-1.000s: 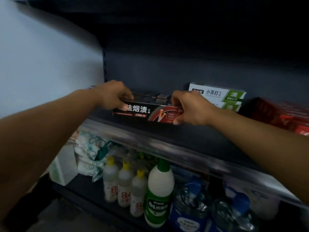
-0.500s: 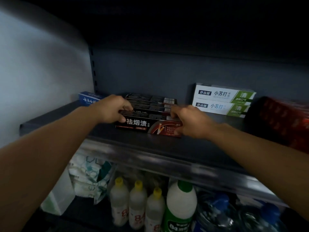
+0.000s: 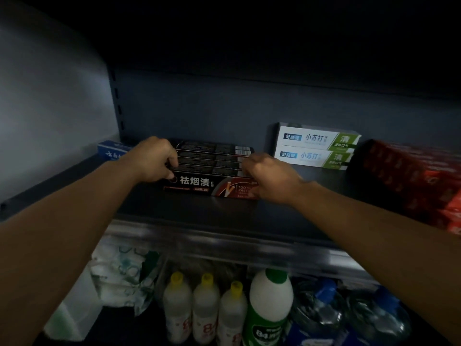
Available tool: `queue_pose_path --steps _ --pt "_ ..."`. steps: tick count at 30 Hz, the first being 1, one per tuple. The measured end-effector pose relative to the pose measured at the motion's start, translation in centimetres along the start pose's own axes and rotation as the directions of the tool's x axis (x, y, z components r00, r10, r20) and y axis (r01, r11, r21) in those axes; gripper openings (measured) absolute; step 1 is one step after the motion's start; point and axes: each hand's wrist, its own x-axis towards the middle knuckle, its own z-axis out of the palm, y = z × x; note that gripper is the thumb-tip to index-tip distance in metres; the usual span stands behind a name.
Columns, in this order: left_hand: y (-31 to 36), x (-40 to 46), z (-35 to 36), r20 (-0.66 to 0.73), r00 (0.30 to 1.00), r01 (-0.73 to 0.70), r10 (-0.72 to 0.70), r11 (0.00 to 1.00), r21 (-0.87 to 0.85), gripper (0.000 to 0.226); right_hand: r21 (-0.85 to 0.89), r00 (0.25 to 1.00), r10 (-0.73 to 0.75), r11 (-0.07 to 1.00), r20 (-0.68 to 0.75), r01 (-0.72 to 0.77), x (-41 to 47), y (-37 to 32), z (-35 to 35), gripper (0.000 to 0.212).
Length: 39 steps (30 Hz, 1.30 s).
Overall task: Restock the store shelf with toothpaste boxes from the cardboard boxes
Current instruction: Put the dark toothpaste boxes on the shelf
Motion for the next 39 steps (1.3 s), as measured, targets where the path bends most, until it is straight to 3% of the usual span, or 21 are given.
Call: queue_pose_path --steps 8,13,16,24,29,33,39 --pt "-0.8 0.2 0.1 0.01 1.0 0.006 -0.006 1.0 -0.026 0.029 -0.024 0.998 0.046 0.999 0.033 -0.045 0.5 -1.1 -0.2 0.055" --pt "0.7 -0.9 -0.8 0.005 1.0 0.008 -0.008 0.999 0.045 0.042 -0.012 0.999 0.048 0.999 0.024 -0.047 -0.2 -1.5 -0.7 0.053" --pt "3.2 -2.0 -1.6 -0.035 0.999 -0.016 0.018 0.999 0.045 0.048 -0.01 1.0 0.025 1.0 -0.012 -0.025 -1.0 -0.9 -1.1 0.056" --pt "12.2 -3.9 -2.5 0.021 0.997 -0.072 0.073 0.997 -0.03 0.049 0.058 0.995 -0.044 0.997 -0.085 0.049 -5.0 1.7 -3.3 0.054" --pt "15.7 -4.4 -2.1 0.047 0.999 -0.028 0.028 1.0 -0.014 0.047 0.06 0.989 -0.092 0.993 -0.117 0.1 -7.4 4.1 -3.6 0.06" --pt "18.6 -5.2 -2.2 0.046 0.998 -0.029 0.032 0.998 -0.054 0.052 0.082 0.989 -0.096 0.991 -0.112 0.105 -9.3 4.6 -3.9 0.05" --pt "22.3 -8.3 -1.3 0.05 0.985 -0.163 0.167 0.984 -0.066 0.049 0.082 0.989 -0.084 0.992 -0.119 0.094 -14.1 3.2 -3.0 0.031"
